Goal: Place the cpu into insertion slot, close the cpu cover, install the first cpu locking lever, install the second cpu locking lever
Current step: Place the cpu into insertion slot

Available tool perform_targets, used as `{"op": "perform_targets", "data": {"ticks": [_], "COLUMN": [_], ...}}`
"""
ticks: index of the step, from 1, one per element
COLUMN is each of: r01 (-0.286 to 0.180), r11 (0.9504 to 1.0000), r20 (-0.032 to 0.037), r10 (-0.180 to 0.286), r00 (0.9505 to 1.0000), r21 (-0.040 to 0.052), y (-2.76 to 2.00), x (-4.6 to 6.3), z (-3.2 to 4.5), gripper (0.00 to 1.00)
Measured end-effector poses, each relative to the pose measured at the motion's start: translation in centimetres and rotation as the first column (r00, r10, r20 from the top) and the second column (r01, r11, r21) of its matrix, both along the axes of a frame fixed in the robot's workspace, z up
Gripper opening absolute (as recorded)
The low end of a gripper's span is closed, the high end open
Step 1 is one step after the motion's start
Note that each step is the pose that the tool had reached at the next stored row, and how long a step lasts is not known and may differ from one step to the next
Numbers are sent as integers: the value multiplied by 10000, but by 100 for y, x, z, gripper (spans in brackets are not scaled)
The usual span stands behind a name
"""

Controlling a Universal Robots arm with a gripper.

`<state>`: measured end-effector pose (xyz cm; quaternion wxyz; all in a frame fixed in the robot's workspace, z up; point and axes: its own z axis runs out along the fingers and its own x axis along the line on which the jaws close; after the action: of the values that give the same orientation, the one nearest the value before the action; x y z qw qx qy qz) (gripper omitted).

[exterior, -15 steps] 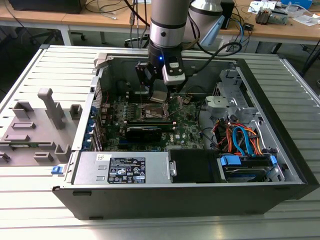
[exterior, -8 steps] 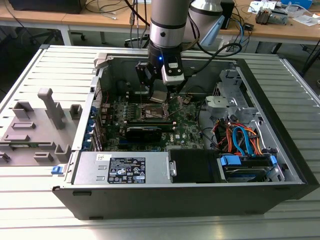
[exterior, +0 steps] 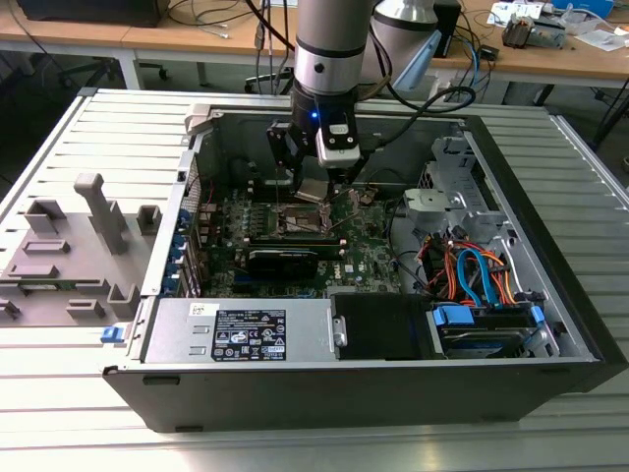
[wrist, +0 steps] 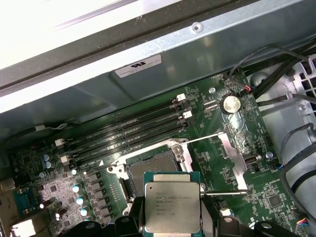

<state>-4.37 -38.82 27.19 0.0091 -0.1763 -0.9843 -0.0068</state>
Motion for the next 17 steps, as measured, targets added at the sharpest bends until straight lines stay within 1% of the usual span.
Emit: {"op": "perform_targets", "data": {"ticks": [17], "r01": [356], "r11": [9994], "r20": [0], "r10": [-356], "r00": [9994], "r21": [0], "y": [0], "x": [0], "z": [-10], "gripper": [55]}}
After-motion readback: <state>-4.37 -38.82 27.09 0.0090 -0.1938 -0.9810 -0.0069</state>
